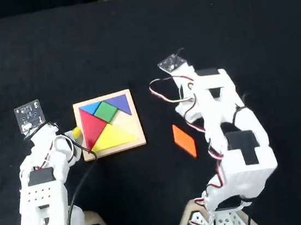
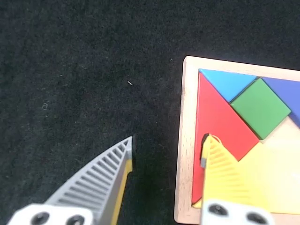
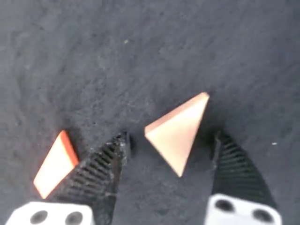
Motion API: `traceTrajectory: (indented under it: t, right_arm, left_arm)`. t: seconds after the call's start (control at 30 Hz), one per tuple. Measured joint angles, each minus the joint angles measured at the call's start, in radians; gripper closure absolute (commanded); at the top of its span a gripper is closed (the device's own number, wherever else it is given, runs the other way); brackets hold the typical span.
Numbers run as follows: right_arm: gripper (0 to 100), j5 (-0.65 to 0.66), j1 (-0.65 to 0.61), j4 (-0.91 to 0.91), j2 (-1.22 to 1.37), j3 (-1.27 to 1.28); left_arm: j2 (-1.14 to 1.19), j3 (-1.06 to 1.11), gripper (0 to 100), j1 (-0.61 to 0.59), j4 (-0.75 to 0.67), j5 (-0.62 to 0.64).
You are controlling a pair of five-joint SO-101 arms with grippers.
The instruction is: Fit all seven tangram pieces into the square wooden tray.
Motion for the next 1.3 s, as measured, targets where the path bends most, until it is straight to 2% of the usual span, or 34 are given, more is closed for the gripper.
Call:
traceTrajectory:
  t: [0.23, 0.53, 0.87, 1.13, 1.3]
  right_arm:
    - [79.1, -0.002, 0.002, 0.002, 0.029, -0.035]
    - [94.8, -0.002, 0.003, -0.006, 0.031, -0.064]
    - [95.2, -0.003, 0.002, 0.035, 0.005, -0.069]
    - [95.2, -0.123, -0.107, 0.143, -0.275, -0.048]
    - [95.2, -0.230, -0.212, 0.143, -0.316, -0.025]
  left_arm:
    - [0.000, 0.000, 75, 0.000, 0.000, 0.000]
    - [0.000, 0.000, 75, 0.000, 0.000, 0.000]
    - [0.000, 0.000, 75, 0.000, 0.000, 0.000]
    - [0.000, 0.000, 75, 0.000, 0.000, 0.000]
    - [0.000, 0.000, 75, 0.000, 0.000, 0.000]
